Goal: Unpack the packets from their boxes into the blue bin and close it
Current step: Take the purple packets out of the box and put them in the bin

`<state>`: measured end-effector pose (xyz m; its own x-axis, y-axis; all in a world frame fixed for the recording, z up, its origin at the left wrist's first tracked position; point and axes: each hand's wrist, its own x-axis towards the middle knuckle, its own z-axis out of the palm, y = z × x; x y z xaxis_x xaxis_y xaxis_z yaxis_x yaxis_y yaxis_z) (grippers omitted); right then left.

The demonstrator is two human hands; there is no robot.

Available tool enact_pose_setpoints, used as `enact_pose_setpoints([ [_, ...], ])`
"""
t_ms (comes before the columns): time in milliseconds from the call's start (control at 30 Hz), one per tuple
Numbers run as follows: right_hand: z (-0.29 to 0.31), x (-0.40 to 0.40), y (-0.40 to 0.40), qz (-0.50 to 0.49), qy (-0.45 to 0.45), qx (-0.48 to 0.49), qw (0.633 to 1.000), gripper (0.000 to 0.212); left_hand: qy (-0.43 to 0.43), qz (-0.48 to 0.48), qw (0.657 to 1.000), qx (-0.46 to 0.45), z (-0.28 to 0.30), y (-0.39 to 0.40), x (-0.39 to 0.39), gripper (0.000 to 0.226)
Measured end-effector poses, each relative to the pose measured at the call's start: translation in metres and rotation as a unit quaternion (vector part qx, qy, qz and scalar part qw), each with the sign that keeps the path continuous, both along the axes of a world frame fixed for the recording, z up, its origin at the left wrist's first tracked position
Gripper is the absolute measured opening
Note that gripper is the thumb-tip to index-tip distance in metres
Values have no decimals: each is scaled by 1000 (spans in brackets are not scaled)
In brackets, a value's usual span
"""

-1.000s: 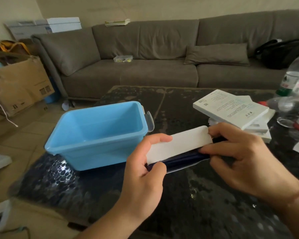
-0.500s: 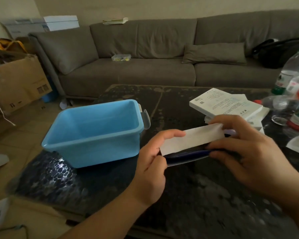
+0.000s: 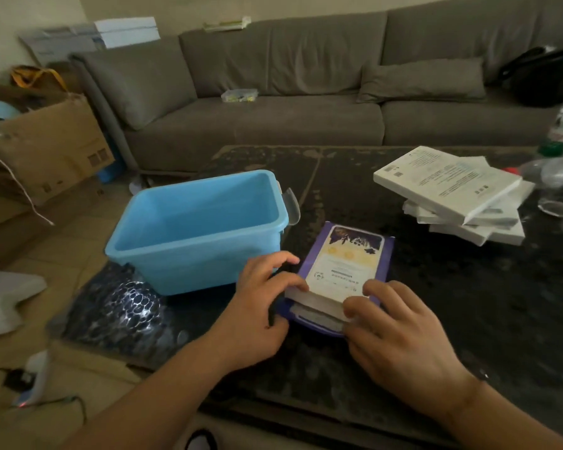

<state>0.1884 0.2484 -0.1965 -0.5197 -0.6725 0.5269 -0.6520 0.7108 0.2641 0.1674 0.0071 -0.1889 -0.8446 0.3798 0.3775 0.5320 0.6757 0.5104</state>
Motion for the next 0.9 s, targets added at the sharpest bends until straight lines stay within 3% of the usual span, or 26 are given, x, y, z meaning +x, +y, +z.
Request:
enact_pose_setpoints([
  [67, -4, 5, -4, -8, 32, -8, 999, 22, 24, 41, 998, 27, -1, -4, 21, 31],
  [100, -6, 9, -7, -4, 52, -28, 998, 19, -10, 68, 996, 62, -1, -2, 33, 17],
  [133, -7, 13, -11, 6, 64, -48, 997, 16, -86, 98, 986, 101, 0, 2, 42, 20],
  [167, -8, 17, -16, 17, 68, -63, 995, 14, -196, 129, 964, 125, 3, 7, 50, 42],
  [233, -13, 25, -27, 41, 66, -74, 994, 12, -416, 161, 882, 148, 8, 13, 59, 57],
  [267, -15, 27, -32, 49, 61, -77, 994, 11, -485, 167, 840, 176, 11, 13, 62, 58],
  [333, -16, 31, -39, 54, 50, -82, 994, 19, -540, 192, 779, 254, 16, 7, 66, 55],
  [433, -9, 32, -45, 63, 40, -96, 993, 28, -537, 224, 728, 363, 13, 5, 72, 41],
  [567, -4, 32, -53, 98, -9, -60, 993, 26, -499, 252, 692, 457, 7, 9, 77, 15],
  [700, 0, 28, -53, 99, -162, -129, 973, 43, -453, 265, 691, 497, 14, -16, 79, 22],
  [800, 8, 24, -54, 49, -221, -205, 952, 47, -444, 234, 672, 545, 30, -47, 83, 38],
  [900, 14, 21, -61, 17, -277, -261, 925, 46, -434, 226, 665, 564, 39, -82, 86, 32],
])
